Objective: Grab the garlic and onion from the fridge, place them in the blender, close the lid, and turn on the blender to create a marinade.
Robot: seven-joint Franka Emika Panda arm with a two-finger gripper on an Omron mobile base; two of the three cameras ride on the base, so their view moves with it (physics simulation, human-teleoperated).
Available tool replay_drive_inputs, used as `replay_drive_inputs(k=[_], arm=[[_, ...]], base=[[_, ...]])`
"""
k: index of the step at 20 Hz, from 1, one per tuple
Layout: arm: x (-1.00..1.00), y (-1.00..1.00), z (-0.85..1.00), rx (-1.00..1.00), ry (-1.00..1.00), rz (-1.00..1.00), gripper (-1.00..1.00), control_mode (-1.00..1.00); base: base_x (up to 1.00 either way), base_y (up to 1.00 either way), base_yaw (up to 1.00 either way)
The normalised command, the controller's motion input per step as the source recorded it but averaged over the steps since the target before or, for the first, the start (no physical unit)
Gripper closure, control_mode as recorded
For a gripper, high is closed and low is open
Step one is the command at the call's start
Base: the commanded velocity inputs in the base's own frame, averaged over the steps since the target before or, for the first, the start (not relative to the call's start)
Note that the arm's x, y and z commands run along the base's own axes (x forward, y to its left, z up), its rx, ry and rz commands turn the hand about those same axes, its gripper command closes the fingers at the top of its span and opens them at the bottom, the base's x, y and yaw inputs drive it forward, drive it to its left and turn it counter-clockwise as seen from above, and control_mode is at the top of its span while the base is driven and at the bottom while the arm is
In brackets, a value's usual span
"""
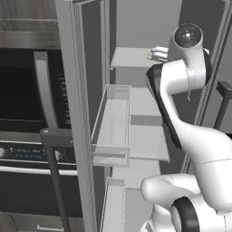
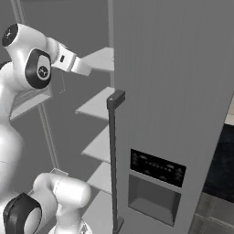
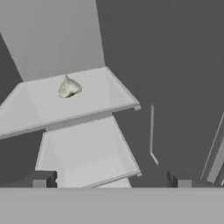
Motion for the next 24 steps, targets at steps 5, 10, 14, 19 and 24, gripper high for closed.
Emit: replay_drive_inputs(k=[5, 10, 14, 19, 24], arm=[[0.76, -0.22, 0.0, -0.08, 0.2, 0.02, -1.0, -1.0], [0.74, -0.11, -0.05, -0.01, 0.1, 0.05, -1.0, -1.0], [0.45, -0.02, -0.33, 0.0, 0.01, 0.02, -1.0, -1.0], [0.42, -0.14, -0.23, 0.01, 0.03, 0.02, -1.0, -1.0], [0.57, -0.17, -0.11, 0.01, 0.09, 0.01, -1.0, -1.0]], base=[[0.0, 0.0, 0.0], [0.0, 0.0, 0.0], [0.0, 0.0, 0.0], [0.0, 0.0, 0.0], [0.0, 0.0, 0.0]])
